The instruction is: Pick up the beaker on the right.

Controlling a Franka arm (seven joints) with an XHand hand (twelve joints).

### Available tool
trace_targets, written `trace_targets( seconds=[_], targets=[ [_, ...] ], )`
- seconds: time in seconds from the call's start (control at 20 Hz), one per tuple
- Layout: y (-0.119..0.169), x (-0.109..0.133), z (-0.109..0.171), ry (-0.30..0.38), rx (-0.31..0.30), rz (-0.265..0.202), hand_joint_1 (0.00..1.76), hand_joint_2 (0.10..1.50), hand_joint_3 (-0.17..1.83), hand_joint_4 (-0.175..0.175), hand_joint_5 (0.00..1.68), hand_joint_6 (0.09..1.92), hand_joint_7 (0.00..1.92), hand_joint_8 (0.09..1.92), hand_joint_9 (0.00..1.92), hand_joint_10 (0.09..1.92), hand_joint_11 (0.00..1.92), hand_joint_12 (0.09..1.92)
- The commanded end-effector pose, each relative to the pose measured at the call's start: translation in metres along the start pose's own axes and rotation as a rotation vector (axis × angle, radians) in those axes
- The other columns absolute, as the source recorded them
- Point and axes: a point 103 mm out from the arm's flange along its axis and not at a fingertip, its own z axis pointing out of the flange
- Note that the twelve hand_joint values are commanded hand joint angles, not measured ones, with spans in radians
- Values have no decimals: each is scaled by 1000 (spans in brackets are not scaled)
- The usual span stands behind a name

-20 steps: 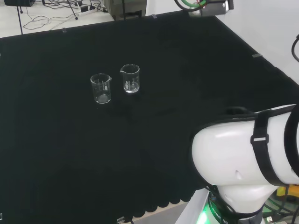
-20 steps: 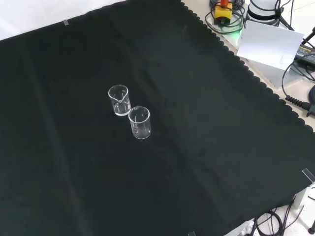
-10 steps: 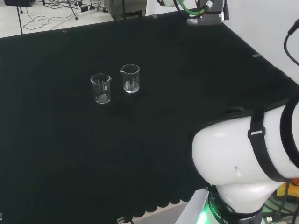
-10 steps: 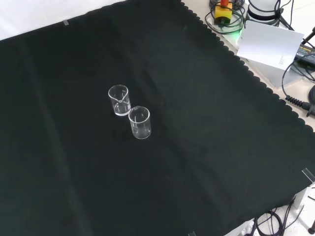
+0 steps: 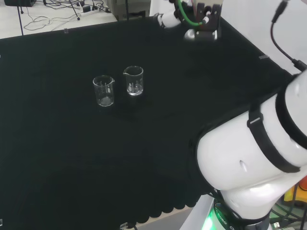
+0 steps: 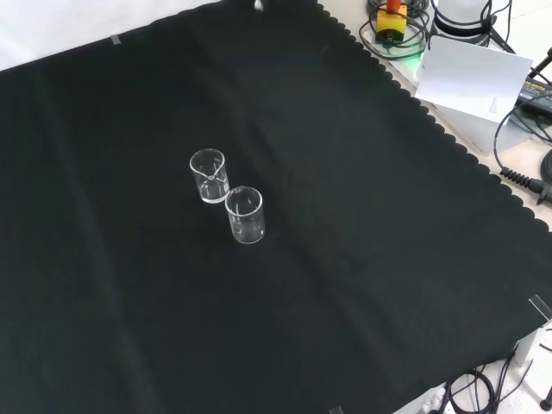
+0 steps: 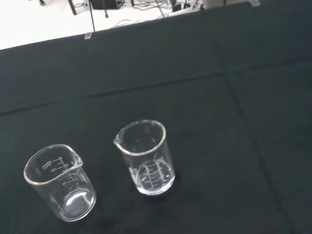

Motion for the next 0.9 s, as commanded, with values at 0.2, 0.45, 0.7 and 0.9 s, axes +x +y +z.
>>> trace_targets(
  seconds=[0.2, 0.45, 0.7, 0.9],
  targets=[
    [73, -11, 74, 175, 21, -46, 687, 821, 497, -54, 383, 87, 189, 657, 341, 705, 114, 1387],
    [93, -13, 97, 196, 67, -103, 786, 707, 555, -50, 380, 87, 155, 651, 285, 713, 32, 1400],
    [106, -23, 121, 238, 72, -128, 840, 623, 619, -50, 402, 87, 241, 687, 327, 719, 11, 1398],
    [114, -30, 141, 246, 105, -127, 854, 602, 641, -53, 424, 87, 278, 694, 366, 710, 16, 1395]
  ],
)
